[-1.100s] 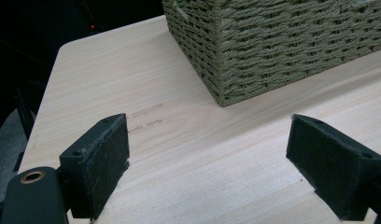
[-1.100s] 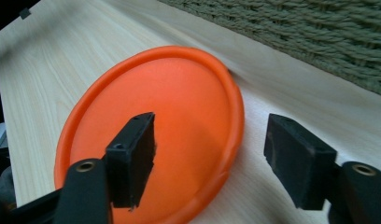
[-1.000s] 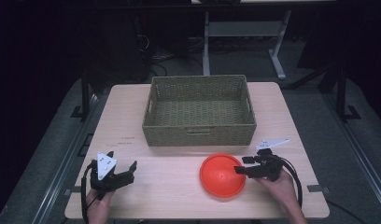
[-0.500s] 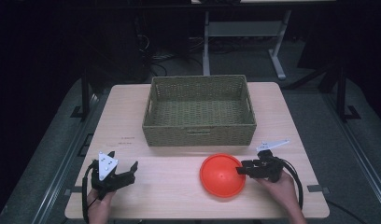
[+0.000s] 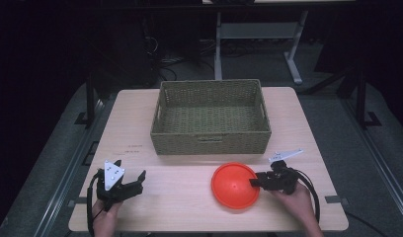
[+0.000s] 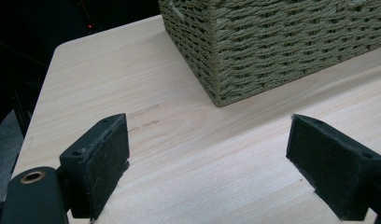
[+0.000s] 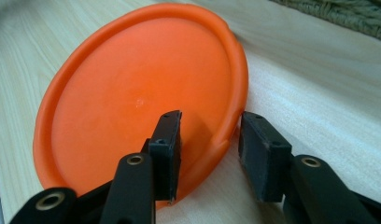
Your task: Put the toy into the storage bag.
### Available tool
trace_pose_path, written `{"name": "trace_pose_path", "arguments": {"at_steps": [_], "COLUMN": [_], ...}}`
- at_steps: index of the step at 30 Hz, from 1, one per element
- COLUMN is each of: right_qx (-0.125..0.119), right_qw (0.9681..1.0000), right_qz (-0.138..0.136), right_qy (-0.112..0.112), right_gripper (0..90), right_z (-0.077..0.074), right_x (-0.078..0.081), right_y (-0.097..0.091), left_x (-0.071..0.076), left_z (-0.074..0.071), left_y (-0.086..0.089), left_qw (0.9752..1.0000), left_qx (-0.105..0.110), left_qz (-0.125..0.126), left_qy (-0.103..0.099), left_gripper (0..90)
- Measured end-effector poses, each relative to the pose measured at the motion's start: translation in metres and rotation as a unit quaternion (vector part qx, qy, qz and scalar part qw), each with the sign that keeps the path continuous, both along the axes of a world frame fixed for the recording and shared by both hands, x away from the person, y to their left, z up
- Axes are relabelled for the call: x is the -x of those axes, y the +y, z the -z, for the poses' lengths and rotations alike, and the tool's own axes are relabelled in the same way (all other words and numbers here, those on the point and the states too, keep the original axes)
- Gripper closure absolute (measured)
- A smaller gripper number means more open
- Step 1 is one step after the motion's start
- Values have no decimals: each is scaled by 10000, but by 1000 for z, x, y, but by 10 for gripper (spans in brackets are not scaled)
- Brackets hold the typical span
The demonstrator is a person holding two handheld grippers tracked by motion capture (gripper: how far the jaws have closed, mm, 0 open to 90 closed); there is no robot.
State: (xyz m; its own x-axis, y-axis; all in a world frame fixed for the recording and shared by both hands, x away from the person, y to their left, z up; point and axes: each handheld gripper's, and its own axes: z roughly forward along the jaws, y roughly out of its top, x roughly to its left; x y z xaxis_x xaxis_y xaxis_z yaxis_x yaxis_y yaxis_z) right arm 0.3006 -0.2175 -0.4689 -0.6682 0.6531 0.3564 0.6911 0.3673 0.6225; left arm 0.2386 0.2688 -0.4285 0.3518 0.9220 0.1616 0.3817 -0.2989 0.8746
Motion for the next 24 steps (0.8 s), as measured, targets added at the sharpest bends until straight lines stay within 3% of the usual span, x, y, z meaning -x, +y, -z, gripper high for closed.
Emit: {"name": "trace_pose_path", "arguments": {"at_steps": [10, 16, 24], "right_qx": [-177, -94, -233], "right_qw": [9998, 9999, 9996], "right_qz": [-5, 64, 104], "right_qy": [2, -18, -135], "right_gripper": [585, 638, 693], "right_z": [2, 2, -2], "right_x": [0, 1, 3], "right_y": [0, 1, 0], "left_x": [0, 0, -1], "left_z": [0, 0, 0], "left_y": [0, -1, 0], "left_qw": [10000, 10000, 10000], "left_qx": [-16, -16, 8], "left_qz": [9, 6, -13], "left_qy": [-4, -23, -44], "left_gripper": [127, 127, 127]}}
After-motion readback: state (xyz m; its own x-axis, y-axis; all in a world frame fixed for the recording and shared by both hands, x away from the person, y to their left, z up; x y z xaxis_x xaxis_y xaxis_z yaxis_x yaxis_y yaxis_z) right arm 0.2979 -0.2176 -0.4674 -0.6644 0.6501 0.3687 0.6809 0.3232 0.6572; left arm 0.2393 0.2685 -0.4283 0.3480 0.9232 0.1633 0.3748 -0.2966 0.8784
